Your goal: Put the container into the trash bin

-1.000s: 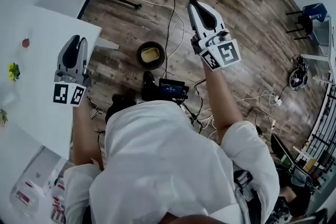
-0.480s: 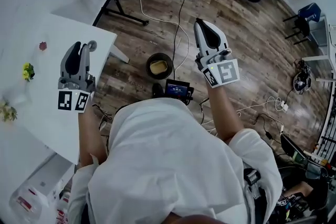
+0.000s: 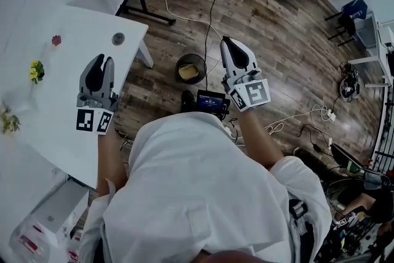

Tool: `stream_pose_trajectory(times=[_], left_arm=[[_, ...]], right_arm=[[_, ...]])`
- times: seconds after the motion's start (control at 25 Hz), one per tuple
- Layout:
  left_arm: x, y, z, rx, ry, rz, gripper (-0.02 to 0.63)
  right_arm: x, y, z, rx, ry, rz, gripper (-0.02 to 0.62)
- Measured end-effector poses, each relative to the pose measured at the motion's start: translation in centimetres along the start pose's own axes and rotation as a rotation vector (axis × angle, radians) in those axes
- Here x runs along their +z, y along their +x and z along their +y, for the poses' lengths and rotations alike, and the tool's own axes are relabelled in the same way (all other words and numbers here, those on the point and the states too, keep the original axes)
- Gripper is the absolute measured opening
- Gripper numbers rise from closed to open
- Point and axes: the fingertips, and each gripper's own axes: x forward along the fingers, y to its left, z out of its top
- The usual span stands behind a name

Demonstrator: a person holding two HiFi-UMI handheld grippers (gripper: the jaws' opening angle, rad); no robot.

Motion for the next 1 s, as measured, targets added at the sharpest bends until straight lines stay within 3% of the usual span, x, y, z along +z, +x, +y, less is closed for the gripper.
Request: stream_pose_trajectory(times=[0.2,0.48,0.72,1.0], left_arm=[[-2.1,-4.2,-1.5,-0.060,0.005,0.043,0.074],[-6.4,-9.1,-2.3,-0.083,-0.076,0.089,0.058],[-6.0,-10.4,-2.7,-0.049,-0.087,0.082,0.057],[-5.1,-8.8,-5.0,-0.096,-0.066,0.082,0.057]], right_arm=[[-0.2,-1.3,4.9,-0.030,0.014,0.007,0.038],[-2.9,-4.0,10.0,-0.058,0.031,0.075,0.038],[-4.2,-6.3,10.5,-0.037,0.034,0.118,0.037],[-4.5,-6.4,9.7,-0.023,0.001,0.101,0.032]])
